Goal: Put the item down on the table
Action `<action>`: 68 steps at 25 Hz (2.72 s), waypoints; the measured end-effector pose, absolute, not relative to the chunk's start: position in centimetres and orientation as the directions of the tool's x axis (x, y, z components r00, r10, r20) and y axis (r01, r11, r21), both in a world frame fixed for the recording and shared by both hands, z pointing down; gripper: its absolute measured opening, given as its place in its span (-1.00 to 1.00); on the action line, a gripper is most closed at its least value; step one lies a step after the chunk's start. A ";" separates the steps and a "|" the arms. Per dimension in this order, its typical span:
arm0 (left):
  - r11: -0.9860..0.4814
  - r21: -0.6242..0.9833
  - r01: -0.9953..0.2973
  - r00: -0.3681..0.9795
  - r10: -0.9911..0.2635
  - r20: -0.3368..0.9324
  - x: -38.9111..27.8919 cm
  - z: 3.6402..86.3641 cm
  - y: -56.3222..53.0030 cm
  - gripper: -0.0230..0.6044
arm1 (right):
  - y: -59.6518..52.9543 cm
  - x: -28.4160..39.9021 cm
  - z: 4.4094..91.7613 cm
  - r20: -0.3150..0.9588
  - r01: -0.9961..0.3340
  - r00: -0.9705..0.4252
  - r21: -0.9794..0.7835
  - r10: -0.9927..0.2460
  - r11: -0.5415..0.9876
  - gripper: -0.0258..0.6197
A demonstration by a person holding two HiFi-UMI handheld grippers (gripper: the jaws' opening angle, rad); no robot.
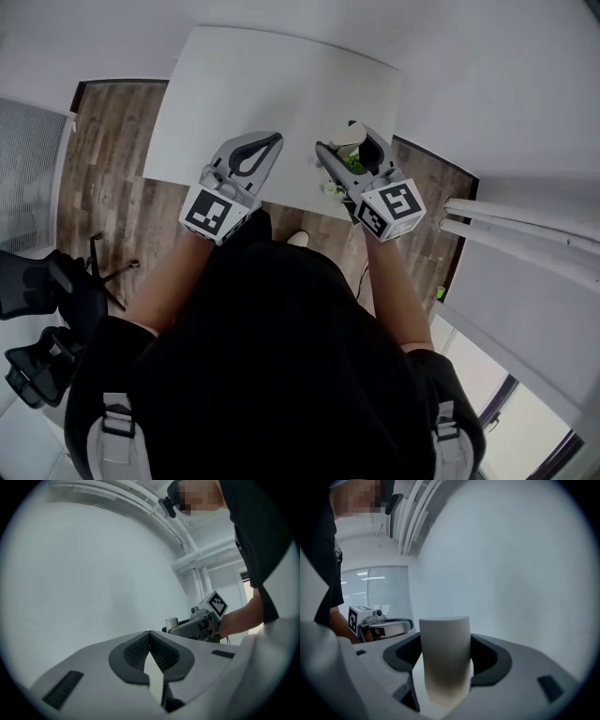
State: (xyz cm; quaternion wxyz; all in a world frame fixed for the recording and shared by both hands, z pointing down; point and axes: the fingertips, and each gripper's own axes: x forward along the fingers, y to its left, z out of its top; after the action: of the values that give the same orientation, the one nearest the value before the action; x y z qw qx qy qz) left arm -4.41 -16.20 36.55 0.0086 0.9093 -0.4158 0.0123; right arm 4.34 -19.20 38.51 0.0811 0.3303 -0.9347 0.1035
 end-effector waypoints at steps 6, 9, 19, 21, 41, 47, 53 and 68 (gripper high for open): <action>-0.714 -0.007 -0.700 0.714 -0.700 0.018 -4.0 37.6 -21.3 -0.95 | -23.7 4.2 40.3 0.317 -0.667 -0.724 -0.091 -0.613 0.740 0.05; -0.741 -0.021 -0.672 0.740 -0.672 0.019 -3.7 38.4 -23.1 -0.95 | -25.4 3.8 41.6 0.372 -0.674 -0.701 -0.068 -0.608 0.735 0.05; -0.776 -0.007 -0.631 0.775 -0.631 0.043 -3.4 42.2 -27.4 -0.95 | -29.5 3.9 47.3 0.545 -0.675 -0.616 0.007 -0.569 0.737 0.04; -0.777 0.009 -0.629 0.776 -0.628 0.050 -3.7 43.0 -28.2 -0.95 | -30.3 3.7 48.9 0.579 -0.672 -0.599 0.013 -0.553 0.741 0.04; -0.798 0.044 -0.600 0.797 -0.593 0.109 -2.5 50.0 -32.8 -0.95 | -33.1 3.2 58.8 0.740 -0.671 -0.519 -0.042 -0.428 0.740 0.03; -0.807 0.053 -0.588 0.805 -0.576 0.143 -2.0 52.3 -33.3 -0.95 | -33.2 3.5 61.6 0.777 -0.679 -0.498 -0.074 -0.384 0.731 0.03; -0.805 0.074 -0.588 0.805 -0.573 0.155 -2.1 53.3 -34.0 -0.95 | -34.1 3.2 63.5 0.798 -0.680 -0.486 -0.090 -0.356 0.728 0.03; -0.774 0.104 -0.625 0.778 -0.605 0.171 -4.2 54.5 -36.7 -0.95 | -37.5 1.4 65.0 0.791 -0.681 -0.506 -0.123 -0.343 0.722 0.03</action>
State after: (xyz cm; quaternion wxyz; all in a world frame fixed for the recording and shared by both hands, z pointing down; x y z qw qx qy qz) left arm -4.23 -36.67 54.52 0.0775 0.9396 -0.3272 0.0637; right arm 1.38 -37.50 65.03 0.3925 0.3047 -0.8407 0.2152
